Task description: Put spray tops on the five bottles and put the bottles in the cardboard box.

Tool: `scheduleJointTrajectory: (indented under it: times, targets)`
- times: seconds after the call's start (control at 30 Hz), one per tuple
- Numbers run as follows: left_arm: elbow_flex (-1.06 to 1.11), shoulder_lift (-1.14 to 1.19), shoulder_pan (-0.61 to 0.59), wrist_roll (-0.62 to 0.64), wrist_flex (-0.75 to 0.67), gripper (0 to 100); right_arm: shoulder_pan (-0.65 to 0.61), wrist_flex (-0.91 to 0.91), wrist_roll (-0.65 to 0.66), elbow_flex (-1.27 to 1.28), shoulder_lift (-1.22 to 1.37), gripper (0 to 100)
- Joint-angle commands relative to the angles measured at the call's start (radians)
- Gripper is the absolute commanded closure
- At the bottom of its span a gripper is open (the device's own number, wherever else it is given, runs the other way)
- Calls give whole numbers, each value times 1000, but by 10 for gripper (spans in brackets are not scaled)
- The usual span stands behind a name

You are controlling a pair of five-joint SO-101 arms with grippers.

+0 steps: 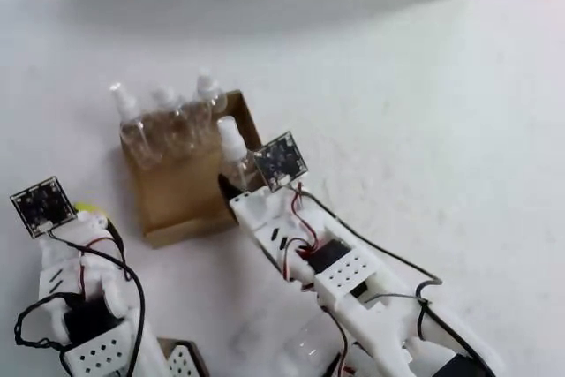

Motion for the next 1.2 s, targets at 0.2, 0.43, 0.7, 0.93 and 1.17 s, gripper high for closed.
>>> scheduleJointTrajectory:
  times: [0.2,0.43,0.7,0.93,1.17]
  targets:
    - [-3,-15,12,-8,-26,977,-2,-8,3,0,1,770]
    - [-3,-15,8,-6,-26,977,-4,-12,3,0,1,769]
    - [-3,-15,8,-5,-25,977,-4,-13,3,-2,-1,767]
    - [-3,-15,8,-5,-25,977,-4,-8,3,-2,-1,643]
    - [-3,-15,8,-5,-25,977,-35,-13,3,0,-5,634]
